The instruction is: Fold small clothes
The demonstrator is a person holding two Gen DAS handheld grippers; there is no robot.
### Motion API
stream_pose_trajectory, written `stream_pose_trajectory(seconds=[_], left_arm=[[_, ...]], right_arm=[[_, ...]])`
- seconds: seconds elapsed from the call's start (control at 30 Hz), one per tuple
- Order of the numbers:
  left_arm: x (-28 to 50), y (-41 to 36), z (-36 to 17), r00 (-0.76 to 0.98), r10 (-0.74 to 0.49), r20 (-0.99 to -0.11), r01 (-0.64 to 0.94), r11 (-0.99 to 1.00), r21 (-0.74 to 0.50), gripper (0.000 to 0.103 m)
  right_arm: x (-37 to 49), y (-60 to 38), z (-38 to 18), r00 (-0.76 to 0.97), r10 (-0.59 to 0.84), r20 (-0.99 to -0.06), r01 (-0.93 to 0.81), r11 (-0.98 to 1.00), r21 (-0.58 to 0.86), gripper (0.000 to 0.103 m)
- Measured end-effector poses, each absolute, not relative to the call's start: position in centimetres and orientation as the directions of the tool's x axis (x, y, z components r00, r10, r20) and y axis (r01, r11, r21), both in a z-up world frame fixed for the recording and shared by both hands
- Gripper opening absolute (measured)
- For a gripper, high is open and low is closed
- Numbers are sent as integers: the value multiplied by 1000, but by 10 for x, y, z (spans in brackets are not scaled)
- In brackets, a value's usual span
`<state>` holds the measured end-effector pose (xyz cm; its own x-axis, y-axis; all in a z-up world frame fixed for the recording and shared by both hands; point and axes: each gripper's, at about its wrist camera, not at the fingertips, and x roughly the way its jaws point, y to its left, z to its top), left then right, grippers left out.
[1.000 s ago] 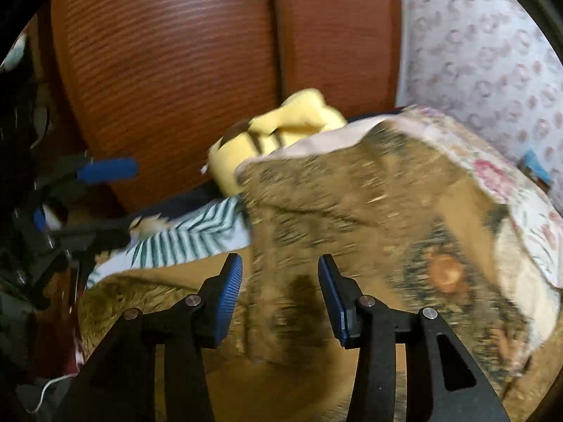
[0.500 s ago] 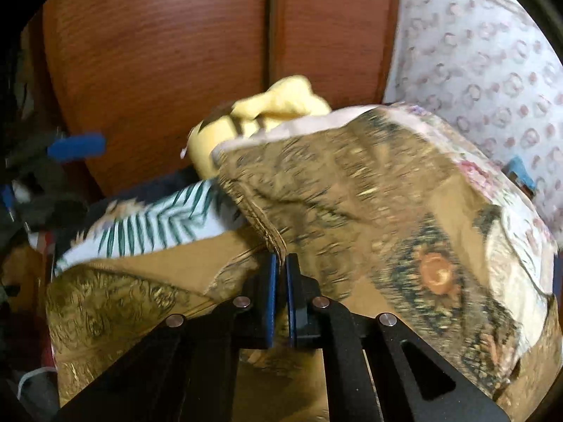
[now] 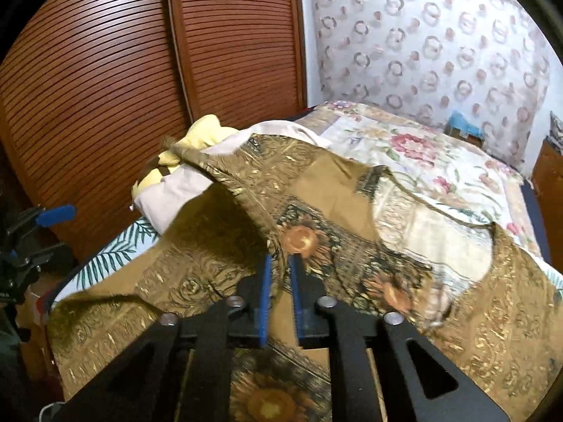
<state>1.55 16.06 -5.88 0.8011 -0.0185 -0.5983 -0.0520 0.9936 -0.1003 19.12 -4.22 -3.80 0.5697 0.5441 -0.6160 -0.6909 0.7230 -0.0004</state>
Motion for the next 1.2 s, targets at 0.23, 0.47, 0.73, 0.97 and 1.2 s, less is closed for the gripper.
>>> stream_pose_trajectory(seconds=[0.23, 0.47, 0.73, 0.97, 1.2], left_arm=[[29, 150, -62, 791, -35, -611, -28, 995, -93, 82], [38, 149, -67, 779, -25, -627, -36, 996, -84, 82], [45, 157, -65, 775, -13, -632, -61, 994, -95, 82], [55, 162, -61, 763, -7, -646, -68, 994, -91, 82], [71, 165, -58, 742, -8, -670, -76, 992, -97, 82]], right_arm=[[184, -52, -32, 584, 542, -604, -664, 748, 29, 14], [183, -31, -41, 477, 614, -629, -775, 631, 28, 43], [172, 8, -51, 335, 666, -667, -896, 444, -7, 43], [181, 29, -64, 327, 620, -713, -913, 402, -69, 42], [203, 18, -33, 336, 663, -669, -901, 433, -23, 4]])
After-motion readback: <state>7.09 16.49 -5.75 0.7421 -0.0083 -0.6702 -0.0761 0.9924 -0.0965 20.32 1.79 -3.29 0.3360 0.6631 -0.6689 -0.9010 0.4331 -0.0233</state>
